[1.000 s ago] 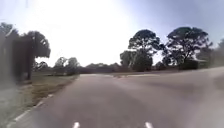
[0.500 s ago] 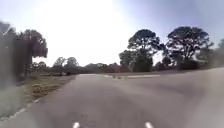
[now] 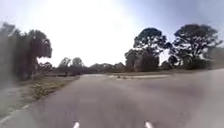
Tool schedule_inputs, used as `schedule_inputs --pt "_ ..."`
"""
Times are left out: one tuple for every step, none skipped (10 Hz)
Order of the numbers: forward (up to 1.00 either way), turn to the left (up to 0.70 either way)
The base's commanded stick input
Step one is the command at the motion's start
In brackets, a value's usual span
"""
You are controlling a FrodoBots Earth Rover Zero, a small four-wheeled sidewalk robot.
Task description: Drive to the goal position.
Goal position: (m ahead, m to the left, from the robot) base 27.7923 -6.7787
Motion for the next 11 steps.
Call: schedule_inputs --pt "1.00 0.03" --pt "1.00 0.03" --pt "1.00 0.03" --pt "1.00 0.02" --pt "1.00 0.02" --pt "1.00 0.02" --pt "1.00 0.02" --pt "1.00 0.02" --pt "1.00 0.02" --pt "1.00 0.02" --pt "1.00 0.02"
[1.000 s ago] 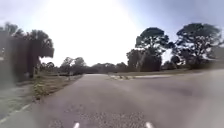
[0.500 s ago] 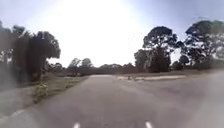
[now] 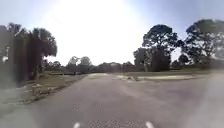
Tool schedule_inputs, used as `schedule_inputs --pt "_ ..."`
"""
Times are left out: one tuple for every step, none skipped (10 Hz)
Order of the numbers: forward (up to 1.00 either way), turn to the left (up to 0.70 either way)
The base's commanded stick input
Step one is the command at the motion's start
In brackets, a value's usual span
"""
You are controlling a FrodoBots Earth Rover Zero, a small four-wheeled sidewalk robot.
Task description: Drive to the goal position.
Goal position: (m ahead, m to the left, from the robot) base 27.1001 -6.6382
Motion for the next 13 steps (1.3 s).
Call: schedule_inputs --pt "1.00 0.02" --pt "1.00 0.11" --pt "1.00 0.39" --pt "1.00 0.40" --pt "1.00 0.40" --pt "1.00 0.24" --pt "1.00 0.03" --pt "1.00 0.03" --pt "1.00 0.02" --pt "1.00 0.07" --pt "1.00 0.17" --pt "1.00 0.40" --pt "1.00 0.16"
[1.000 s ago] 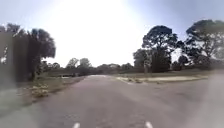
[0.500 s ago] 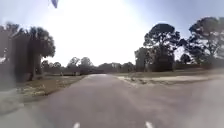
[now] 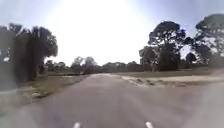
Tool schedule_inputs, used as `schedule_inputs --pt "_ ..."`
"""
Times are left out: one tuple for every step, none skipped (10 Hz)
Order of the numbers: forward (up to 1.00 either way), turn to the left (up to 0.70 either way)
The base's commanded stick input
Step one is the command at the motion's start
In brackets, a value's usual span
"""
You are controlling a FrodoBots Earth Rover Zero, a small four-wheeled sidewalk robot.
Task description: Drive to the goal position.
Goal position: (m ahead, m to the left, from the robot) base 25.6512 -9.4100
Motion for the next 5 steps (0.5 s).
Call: schedule_inputs --pt "1.00 0.03" --pt "1.00 0.03" --pt "1.00 0.03" --pt "1.00 0.03" --pt "1.00 0.03"
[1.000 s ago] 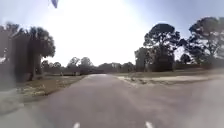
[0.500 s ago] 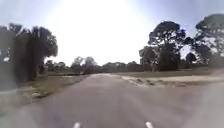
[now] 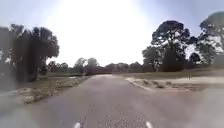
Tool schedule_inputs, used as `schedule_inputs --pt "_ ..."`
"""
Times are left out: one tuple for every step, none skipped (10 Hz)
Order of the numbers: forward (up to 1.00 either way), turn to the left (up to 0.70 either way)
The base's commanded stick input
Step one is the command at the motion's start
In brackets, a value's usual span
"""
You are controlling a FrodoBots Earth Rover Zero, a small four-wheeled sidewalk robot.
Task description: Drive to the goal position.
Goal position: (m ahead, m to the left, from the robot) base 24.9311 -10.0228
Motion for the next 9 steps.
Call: schedule_inputs --pt "1.00 0.03" --pt "1.00 0.03" --pt "1.00 0.03" --pt "1.00 0.31" --pt "1.00 0.40" --pt "1.00 0.24" --pt "1.00 0.09" --pt "1.00 0.02" --pt "1.00 0.02"
